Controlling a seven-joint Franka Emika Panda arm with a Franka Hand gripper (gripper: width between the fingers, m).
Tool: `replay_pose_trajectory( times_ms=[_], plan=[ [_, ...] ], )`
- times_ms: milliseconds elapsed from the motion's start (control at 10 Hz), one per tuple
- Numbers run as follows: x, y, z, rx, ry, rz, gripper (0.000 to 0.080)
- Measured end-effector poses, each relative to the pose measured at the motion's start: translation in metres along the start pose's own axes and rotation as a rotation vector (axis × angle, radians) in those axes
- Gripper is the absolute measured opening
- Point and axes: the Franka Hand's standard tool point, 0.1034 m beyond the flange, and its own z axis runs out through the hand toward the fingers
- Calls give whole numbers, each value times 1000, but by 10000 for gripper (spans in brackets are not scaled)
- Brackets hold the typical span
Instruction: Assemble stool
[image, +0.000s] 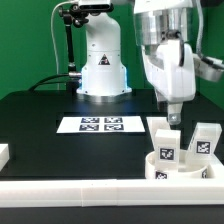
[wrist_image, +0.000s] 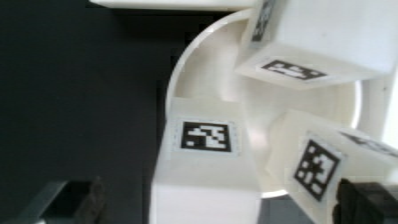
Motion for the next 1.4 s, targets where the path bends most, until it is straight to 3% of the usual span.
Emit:
replay_pose_trajectory(
  times_ms=[300, 400, 1400],
  plan=[
    [0, 1, 3, -5, 2, -106, 649],
    [-1, 3, 3, -28, 18, -266, 649],
    [-7, 2, 3, -50, 35, -1295, 649]
  ],
)
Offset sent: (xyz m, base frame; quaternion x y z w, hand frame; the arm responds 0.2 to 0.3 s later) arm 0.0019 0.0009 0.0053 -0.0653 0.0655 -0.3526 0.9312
